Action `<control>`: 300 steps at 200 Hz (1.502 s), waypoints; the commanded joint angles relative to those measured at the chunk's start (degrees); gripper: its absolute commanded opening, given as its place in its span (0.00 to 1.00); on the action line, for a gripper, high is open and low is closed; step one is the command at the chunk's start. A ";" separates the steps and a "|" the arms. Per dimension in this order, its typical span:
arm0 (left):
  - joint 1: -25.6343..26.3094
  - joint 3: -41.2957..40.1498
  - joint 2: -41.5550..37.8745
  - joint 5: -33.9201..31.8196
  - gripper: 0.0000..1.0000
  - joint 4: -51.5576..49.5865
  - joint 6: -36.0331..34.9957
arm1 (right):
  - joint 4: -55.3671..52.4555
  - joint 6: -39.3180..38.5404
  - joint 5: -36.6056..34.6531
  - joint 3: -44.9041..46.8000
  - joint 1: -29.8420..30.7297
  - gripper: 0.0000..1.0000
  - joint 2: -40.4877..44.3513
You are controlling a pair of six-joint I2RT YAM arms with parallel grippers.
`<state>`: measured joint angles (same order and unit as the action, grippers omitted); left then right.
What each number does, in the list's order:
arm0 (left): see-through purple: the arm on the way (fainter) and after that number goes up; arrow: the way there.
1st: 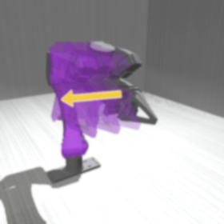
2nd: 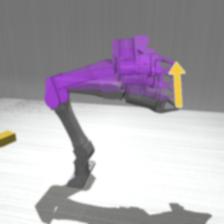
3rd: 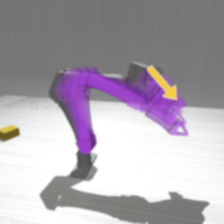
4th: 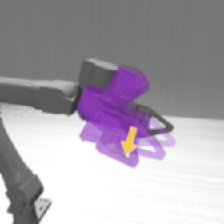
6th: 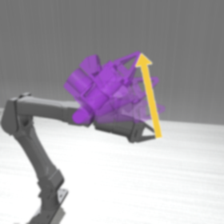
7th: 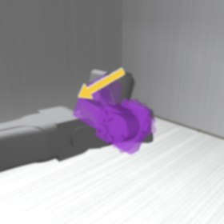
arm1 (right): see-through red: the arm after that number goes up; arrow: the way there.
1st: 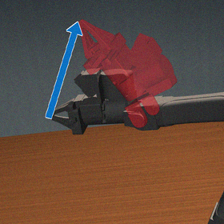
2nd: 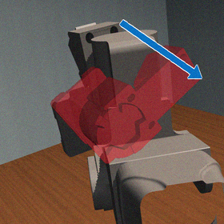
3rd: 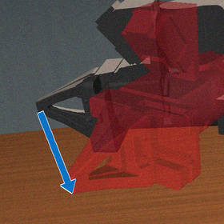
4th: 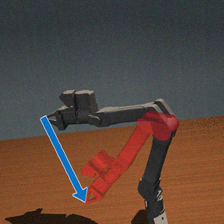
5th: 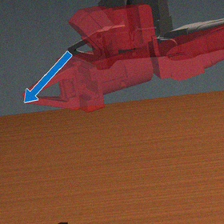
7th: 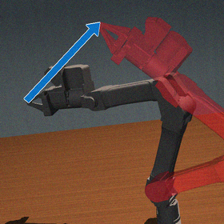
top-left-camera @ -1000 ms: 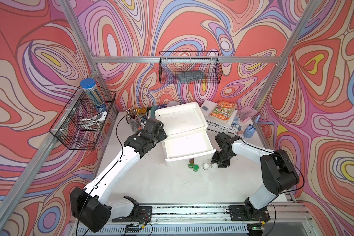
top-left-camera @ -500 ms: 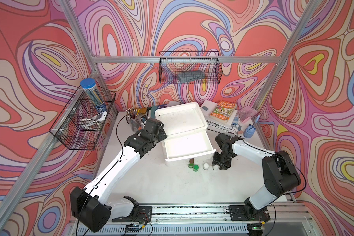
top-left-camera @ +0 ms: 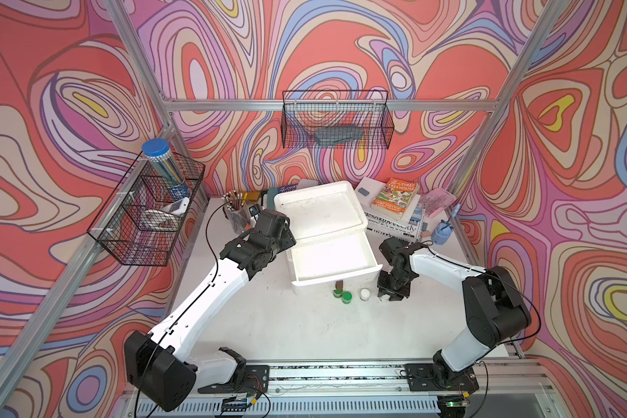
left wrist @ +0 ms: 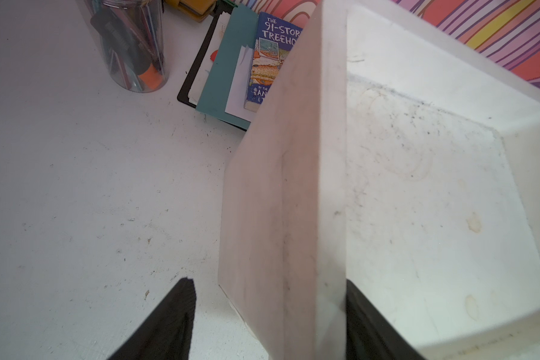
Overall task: Put the paint cans in the drawer according to color
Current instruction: Pick up the paint can at the center of the board, then place the paint can in the storage box.
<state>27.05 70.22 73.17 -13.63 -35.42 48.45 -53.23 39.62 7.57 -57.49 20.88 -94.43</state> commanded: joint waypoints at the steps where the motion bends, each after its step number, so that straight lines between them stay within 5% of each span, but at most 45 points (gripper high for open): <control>1: -0.41 0.62 -1.25 -2.18 0.68 -3.56 0.16 | -2.60 -1.06 -5.86 -0.12 0.12 0.22 2.47; 57: -0.34 0.46 -1.35 -2.28 0.68 -3.38 -0.59 | -10.23 -3.18 -15.37 -3.16 0.21 0.19 11.62; 104: -0.47 0.48 -1.01 -2.18 0.69 -3.11 -0.92 | -21.49 -9.89 -22.27 -22.20 0.14 0.15 14.78; 139: -0.59 0.62 -1.14 -2.56 0.69 -3.44 -0.98 | -31.42 -17.28 -18.27 -44.11 1.42 0.14 7.13; 203: -0.68 -0.21 -2.93 -3.32 0.69 -3.69 -0.74 | -44.23 -19.77 -13.68 -72.95 16.13 0.16 -12.56; 300: -0.66 0.01 -3.40 -3.20 0.68 -3.34 -1.68 | -36.06 -19.63 -8.75 -63.29 19.15 0.16 -15.73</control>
<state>27.03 70.22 71.02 -13.96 -35.68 47.94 -92.20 20.12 -3.05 -124.20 39.38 -111.31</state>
